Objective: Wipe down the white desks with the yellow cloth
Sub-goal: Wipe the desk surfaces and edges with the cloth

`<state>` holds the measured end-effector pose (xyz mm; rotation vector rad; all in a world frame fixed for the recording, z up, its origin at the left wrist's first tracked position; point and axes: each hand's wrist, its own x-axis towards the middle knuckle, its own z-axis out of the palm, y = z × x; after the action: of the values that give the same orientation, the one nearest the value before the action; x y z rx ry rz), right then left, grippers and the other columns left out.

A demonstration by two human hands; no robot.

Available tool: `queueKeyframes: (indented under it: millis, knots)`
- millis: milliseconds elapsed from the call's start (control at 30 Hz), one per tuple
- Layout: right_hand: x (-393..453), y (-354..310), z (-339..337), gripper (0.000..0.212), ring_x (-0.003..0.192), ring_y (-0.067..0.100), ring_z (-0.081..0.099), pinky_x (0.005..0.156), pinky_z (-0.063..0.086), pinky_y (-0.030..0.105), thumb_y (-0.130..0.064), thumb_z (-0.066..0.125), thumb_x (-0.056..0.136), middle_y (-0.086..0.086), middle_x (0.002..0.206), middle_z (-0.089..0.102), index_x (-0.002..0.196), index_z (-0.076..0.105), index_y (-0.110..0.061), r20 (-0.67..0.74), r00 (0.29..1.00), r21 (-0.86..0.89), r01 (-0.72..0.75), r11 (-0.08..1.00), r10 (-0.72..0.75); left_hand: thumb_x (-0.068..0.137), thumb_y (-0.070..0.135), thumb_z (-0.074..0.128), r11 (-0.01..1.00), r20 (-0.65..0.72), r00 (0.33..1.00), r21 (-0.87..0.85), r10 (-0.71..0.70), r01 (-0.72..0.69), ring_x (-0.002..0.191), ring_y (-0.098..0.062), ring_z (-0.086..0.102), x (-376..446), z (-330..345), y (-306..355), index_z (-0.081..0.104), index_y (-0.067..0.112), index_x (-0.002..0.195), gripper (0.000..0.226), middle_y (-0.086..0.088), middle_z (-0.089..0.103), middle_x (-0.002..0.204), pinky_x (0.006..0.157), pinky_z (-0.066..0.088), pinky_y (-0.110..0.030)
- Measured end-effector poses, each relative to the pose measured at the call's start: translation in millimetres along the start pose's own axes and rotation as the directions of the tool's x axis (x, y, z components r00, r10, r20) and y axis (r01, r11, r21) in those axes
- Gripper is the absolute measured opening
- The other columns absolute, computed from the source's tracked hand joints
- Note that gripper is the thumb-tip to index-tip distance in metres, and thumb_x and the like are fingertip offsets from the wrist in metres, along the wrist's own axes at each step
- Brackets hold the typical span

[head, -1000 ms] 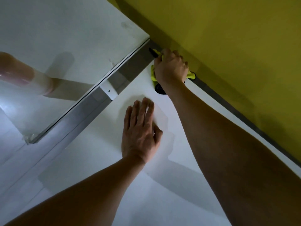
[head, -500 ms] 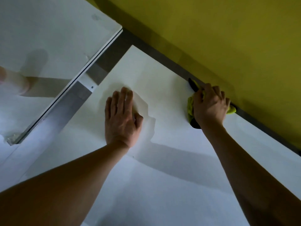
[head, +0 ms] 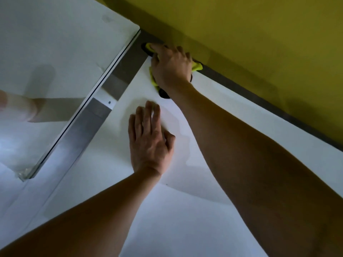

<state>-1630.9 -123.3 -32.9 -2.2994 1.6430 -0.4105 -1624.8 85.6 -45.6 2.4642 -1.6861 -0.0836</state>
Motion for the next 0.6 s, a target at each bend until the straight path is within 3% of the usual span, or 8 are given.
queueKeyframes:
  millis: [167,467,600]
  knots:
    - [-16.1,21.3,-11.6,0.035,0.117,0.024,0.055,0.101,0.035,0.041,-0.038,0.045,0.097,-0.003,0.122,0.062,0.127,0.062,-0.037,0.008,0.998,0.045,-0.055,0.997,0.055,0.097,0.04,0.035,1.0,-0.012,1.0,-0.01,0.006,-0.006,0.157,-0.035,0.022,-3.6,0.2,-0.3,0.025,0.011,0.163,0.073,-0.013,0.025,0.169,0.129,0.015,-0.05]
    - [-123.4,159.5,-85.8,0.03,0.098,0.034,0.059,0.091,0.041,0.045,-0.033,0.04,0.094,0.011,0.102,0.063,0.1,0.063,-0.015,-0.132,0.941,-0.099,-0.325,0.941,0.311,0.096,0.037,0.04,0.999,0.009,1.0,-0.025,0.021,-0.021,0.156,-0.038,0.02,-3.5,-5.1,2.5,0.023,0.008,0.162,0.074,-0.016,0.025,0.169,0.129,0.013,-0.052]
    - [-112.9,140.7,-78.9,0.041,0.099,0.035,0.057,0.086,0.039,0.044,-0.035,0.032,0.088,0.015,0.107,0.061,0.112,0.057,-0.013,-0.173,0.927,-0.128,-0.356,0.926,0.332,0.096,0.037,0.04,1.0,0.025,1.0,-0.023,0.017,-0.016,0.156,-0.038,0.02,-0.9,-6.7,3.8,0.022,0.007,0.162,0.075,-0.017,0.024,0.169,0.129,0.013,-0.052]
